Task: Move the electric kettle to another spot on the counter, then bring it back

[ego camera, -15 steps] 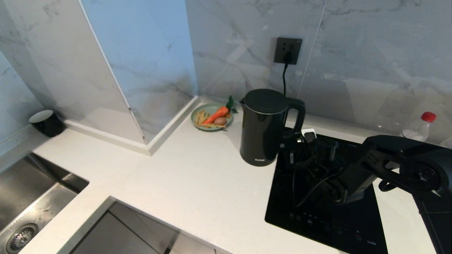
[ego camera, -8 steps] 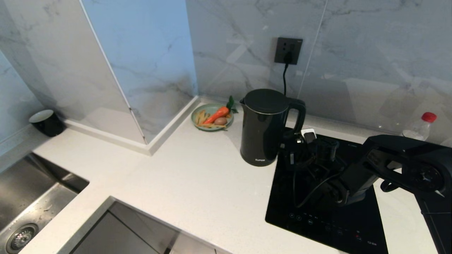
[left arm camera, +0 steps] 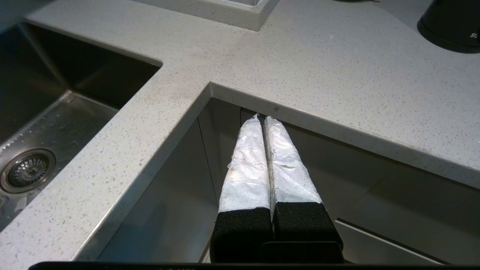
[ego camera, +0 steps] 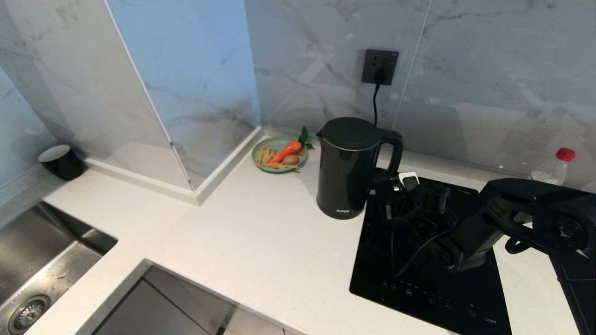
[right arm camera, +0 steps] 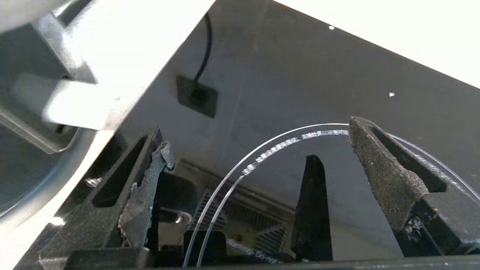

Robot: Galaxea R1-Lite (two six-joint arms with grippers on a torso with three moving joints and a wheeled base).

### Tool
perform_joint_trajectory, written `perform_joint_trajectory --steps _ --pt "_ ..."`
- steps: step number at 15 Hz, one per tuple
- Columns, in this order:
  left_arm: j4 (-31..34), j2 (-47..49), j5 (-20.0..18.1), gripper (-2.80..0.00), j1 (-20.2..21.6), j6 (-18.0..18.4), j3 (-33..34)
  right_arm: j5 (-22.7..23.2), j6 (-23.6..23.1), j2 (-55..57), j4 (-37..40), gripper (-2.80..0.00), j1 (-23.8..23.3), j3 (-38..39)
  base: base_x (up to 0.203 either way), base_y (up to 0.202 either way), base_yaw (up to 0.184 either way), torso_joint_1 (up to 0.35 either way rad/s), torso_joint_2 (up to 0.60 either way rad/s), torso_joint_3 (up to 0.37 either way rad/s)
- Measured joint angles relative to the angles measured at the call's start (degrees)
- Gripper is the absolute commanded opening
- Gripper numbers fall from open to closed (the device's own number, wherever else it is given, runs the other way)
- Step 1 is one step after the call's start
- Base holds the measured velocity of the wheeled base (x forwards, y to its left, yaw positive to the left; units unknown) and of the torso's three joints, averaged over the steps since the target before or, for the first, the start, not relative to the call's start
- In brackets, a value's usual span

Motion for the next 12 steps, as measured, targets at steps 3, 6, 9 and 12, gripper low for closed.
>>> perform_joint_trajectory --steps 3,6,9,12 --pt "0.0 0.0 0.0 -2.8 0.0 0.0 0.0 0.2 0.2 0.2 1.3 0.0 0.0 -0.4 0.0 0.0 0.0 0.0 0.0 0.0" --pt "0.0 0.0 0.0 -2.8 0.0 0.0 0.0 0.2 0.5 1.1 1.1 0.0 0.0 -1.4 0.0 0.0 0.0 0.0 0.0 0.0" --pt "0.0 0.0 0.0 -2.8 0.0 0.0 0.0 0.2 0.7 1.7 0.9 0.0 0.0 -2.0 0.0 0.0 0.0 0.0 0.0 0.0" --pt "0.0 0.0 0.0 -2.8 0.0 0.0 0.0 0.1 1.8 1.9 1.2 0.0 -0.2 -3.4 0.0 0.0 0.0 0.0 0.0 0.0"
